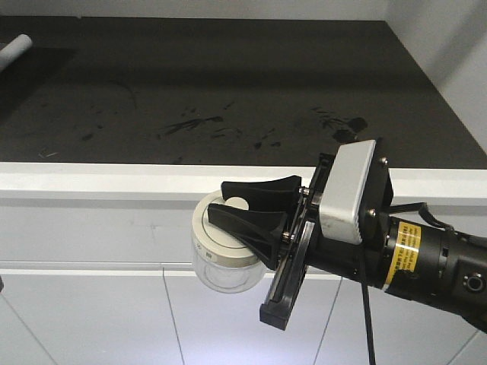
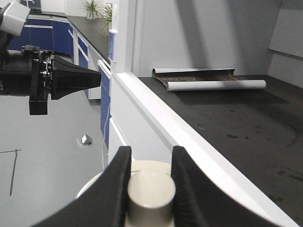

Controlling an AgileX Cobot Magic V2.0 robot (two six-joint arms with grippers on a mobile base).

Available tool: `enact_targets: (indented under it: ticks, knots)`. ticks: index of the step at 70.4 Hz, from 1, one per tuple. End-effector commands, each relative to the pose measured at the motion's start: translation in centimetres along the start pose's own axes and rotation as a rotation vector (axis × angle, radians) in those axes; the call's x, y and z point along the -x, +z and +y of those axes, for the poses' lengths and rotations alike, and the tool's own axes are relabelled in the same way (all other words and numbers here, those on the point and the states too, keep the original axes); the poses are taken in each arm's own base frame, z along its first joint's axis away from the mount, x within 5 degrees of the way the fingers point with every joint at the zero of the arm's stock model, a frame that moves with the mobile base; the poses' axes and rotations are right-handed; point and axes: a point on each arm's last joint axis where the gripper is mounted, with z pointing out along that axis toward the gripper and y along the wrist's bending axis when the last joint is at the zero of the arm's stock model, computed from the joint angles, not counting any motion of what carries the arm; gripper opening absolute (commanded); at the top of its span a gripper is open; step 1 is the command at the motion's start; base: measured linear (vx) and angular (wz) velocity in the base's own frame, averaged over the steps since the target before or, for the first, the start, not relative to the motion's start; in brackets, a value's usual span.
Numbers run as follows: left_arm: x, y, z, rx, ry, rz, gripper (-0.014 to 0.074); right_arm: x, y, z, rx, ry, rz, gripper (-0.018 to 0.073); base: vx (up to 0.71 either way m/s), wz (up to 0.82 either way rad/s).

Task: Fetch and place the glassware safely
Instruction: 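Hold the jar in the right gripper while the base turns away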

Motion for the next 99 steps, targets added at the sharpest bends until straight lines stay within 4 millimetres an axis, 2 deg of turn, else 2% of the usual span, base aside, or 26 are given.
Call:
enact_targets:
  ticks: [1,54,99]
  knots:
    - [1.57,0.01,0.11,0.005,-0.012,-0.1,-0.0007,2.25,-0.32,0.12,0.012,-0.002,-0.125,-0.0002,0.01,0.15]
    - [1.57,0.01,0.11,0.005,-0.012,-0.1,-0.0007,2.25,-0.32,0.12,0.012,-0.002,-0.125,0.0,-0.01,0.38]
    - [1.57,0.01,0.11,0.005,-0.012,-0.1,-0.0007,2.25,-0.32,0.12,0.012,-0.002,-0.125,0.0,0.0,0.73]
